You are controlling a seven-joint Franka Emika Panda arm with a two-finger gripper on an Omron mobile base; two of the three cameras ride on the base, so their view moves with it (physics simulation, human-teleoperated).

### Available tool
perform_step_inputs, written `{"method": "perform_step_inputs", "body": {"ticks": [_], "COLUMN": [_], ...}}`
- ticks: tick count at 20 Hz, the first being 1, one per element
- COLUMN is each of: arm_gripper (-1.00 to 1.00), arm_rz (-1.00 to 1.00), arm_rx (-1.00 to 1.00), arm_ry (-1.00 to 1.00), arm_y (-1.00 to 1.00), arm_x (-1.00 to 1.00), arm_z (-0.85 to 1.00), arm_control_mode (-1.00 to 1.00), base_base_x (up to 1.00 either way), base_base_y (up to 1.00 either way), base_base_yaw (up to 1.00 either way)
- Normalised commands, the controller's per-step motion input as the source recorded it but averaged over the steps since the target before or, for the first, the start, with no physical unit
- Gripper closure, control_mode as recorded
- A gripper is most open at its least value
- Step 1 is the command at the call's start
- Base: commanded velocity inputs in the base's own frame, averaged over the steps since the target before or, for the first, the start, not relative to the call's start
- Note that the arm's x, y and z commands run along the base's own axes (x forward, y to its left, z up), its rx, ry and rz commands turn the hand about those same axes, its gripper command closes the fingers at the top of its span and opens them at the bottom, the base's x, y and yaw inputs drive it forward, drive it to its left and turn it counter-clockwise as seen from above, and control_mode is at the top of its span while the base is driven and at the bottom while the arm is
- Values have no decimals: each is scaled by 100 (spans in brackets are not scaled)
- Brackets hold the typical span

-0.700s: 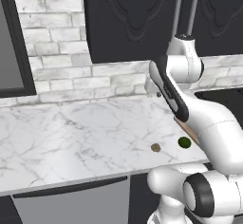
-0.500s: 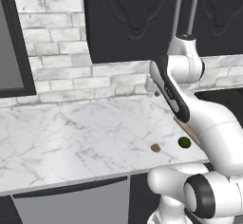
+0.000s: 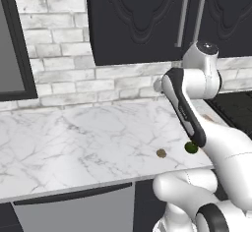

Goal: Open the cabinet. Place the bowl and condiment on the counter. Then place the lime and garlic on the cutting board.

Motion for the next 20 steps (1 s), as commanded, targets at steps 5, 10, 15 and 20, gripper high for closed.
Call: {"method": "perform_step_inputs", "body": {"ticks": [5, 10, 15, 20], "arm_gripper": [-100, -100, -100, -100], "arm_rz": [-1, -1, -4, -3], "arm_rx": [1, 0, 1, 1], "arm_ry": [-26, -16, -12, -8], "arm_y": [-12, -13, -4, -1], "arm_x": [0, 0, 0, 0], "arm_z": [15, 28, 44, 41], "arm_control_mode": [-100, -100, -100, -100], "base_base_x": [0, 0, 0, 0], "base_base_y": [0, 0, 0, 0], "base_base_yaw": [0, 0, 0, 0]}}
